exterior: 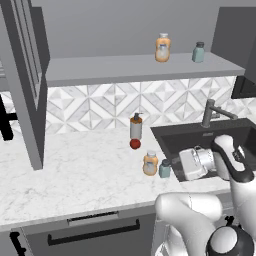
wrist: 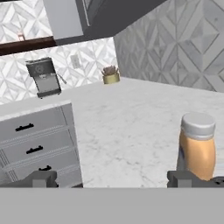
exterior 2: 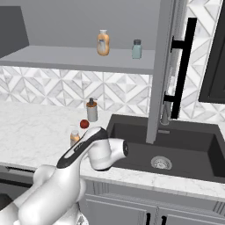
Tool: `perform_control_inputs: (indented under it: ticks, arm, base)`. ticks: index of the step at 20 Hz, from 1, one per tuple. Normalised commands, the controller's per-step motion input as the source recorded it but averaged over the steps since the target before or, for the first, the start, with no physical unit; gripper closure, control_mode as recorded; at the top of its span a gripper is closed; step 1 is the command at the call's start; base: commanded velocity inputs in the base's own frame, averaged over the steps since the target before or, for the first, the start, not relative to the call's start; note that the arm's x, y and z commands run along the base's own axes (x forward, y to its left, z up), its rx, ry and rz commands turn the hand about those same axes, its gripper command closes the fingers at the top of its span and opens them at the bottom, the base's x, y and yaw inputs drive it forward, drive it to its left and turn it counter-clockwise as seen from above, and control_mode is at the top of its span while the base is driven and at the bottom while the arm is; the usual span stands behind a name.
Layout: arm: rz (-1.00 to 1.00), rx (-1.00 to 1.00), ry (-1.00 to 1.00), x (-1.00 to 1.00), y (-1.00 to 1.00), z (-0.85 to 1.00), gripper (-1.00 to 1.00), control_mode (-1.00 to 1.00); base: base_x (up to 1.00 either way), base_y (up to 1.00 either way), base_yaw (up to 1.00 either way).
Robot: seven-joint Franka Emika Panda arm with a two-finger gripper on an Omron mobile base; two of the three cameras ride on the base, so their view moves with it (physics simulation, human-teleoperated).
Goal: Put the shaker and condiment bottle from the counter next to their counterparts in the cabinet.
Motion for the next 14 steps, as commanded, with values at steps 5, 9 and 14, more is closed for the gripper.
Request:
perform_control_inputs:
  ticks: [5,9,14]
  arm:
    - [0.00,0.06,-0.17,0.05,-0.11,-0.06,-1.00,-1.00]
    - [0.00,0.08,-0.23,0.00,-0.26,-0.01,-1.00,-1.00]
    - [0.01,0.01,-0.20,0.04,-0.03,-0.13,-1.00,-1.00]
  base:
    - [0.00,0.00,0.00]
    - [0.00,0.00,0.00]
    - [0.00,0.00,0.00]
